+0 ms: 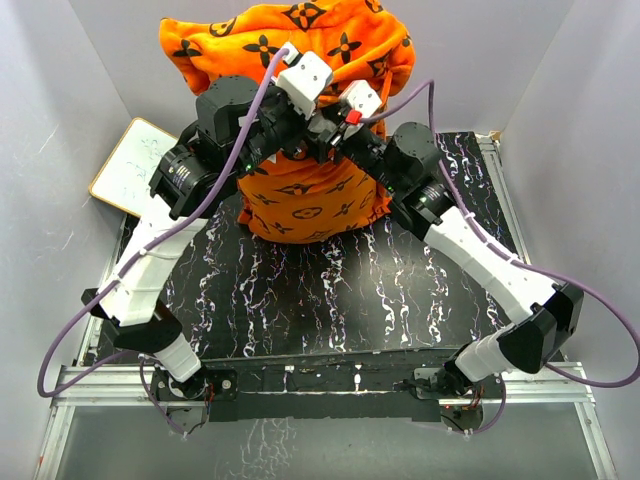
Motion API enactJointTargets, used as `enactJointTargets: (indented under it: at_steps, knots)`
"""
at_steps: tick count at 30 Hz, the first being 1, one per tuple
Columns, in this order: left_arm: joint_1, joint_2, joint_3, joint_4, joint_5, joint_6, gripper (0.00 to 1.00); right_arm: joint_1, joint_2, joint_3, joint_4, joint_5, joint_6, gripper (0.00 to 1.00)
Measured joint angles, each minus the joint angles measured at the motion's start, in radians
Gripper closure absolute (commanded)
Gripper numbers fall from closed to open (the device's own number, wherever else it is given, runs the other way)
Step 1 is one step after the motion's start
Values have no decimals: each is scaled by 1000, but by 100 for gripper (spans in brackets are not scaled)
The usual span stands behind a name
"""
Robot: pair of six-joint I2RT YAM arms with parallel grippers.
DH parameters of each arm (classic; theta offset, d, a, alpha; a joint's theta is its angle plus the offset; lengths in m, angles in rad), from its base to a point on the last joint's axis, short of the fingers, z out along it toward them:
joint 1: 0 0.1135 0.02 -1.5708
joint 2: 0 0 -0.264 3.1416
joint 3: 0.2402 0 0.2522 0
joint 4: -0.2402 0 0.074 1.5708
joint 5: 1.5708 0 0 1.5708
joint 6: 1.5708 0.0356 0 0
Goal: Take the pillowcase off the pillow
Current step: Remove the pillow from the pillowcase.
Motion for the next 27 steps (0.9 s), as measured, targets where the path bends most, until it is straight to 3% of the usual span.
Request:
enactJointTargets:
  at_steps: [5,16,27]
  knots:
    - [2,-2,18,-3,14,12,100,3,37,-1,67,-12,51,91]
    - [2,-83,-49,64,-27,143,100,134,-5,-158,241,55,104,92]
    - [-4,-96,-68,118,-30,129,100,293,-91,-362,394,164,105,92]
